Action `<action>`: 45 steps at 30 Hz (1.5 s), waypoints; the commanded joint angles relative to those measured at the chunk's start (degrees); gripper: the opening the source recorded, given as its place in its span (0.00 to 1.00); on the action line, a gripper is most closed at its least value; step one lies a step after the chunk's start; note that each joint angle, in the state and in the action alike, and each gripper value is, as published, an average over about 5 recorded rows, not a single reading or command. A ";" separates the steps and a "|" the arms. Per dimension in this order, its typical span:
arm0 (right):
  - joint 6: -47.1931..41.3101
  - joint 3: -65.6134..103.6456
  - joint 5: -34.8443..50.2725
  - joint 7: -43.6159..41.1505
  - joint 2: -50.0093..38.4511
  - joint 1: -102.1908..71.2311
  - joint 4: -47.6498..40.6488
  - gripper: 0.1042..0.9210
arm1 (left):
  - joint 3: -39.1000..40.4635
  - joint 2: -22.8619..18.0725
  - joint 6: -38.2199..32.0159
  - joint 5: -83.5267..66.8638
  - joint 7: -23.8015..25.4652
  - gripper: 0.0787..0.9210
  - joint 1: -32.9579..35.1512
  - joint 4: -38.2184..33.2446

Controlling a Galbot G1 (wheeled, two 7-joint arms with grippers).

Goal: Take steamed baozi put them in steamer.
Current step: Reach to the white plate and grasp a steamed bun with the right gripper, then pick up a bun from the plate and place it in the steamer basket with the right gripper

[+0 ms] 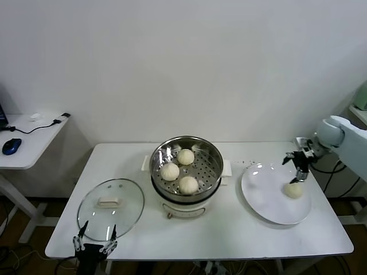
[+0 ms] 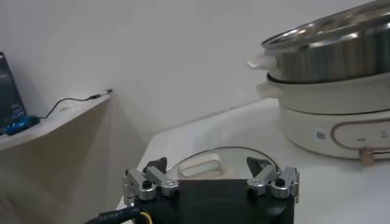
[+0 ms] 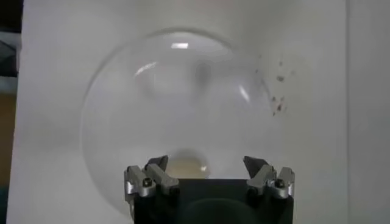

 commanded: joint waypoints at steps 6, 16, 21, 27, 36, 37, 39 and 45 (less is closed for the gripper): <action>3.49 14.87 -13.45 0.85 5.12 -12.52 -12.23 0.88 | -0.25 -0.42 0.09 0.55 -0.04 0.88 0.60 0.12; 3.45 14.94 -14.43 1.04 9.48 -12.76 -15.30 0.88 | -0.69 -0.42 -0.11 0.46 -0.08 0.88 0.75 0.81; 3.39 14.96 -14.80 0.93 10.58 -12.82 -16.22 0.88 | -0.52 -0.47 -0.08 0.54 -0.09 0.88 0.46 1.12; 3.33 14.63 -14.73 0.26 11.03 -12.21 -17.24 0.82 | -0.71 -0.56 -0.04 0.35 -0.12 0.88 0.39 1.10; 2.13 13.43 -11.73 -1.45 10.35 -10.87 -16.81 0.66 | -0.78 -0.75 -0.19 0.17 -0.16 0.88 0.53 1.12; 1.97 13.27 -11.41 -1.66 10.23 -10.72 -16.73 0.65 | -0.80 -0.74 -0.21 0.17 -0.16 0.88 0.56 1.11; 1.92 13.00 -11.12 -1.94 10.02 -10.45 -16.67 0.63 | -0.84 -0.71 -0.30 0.16 -0.16 0.88 0.63 1.12; 1.10 10.05 -7.50 -2.11 8.83 -8.25 -14.95 0.59 | -0.87 -0.70 -0.52 0.08 -0.18 0.88 0.90 1.02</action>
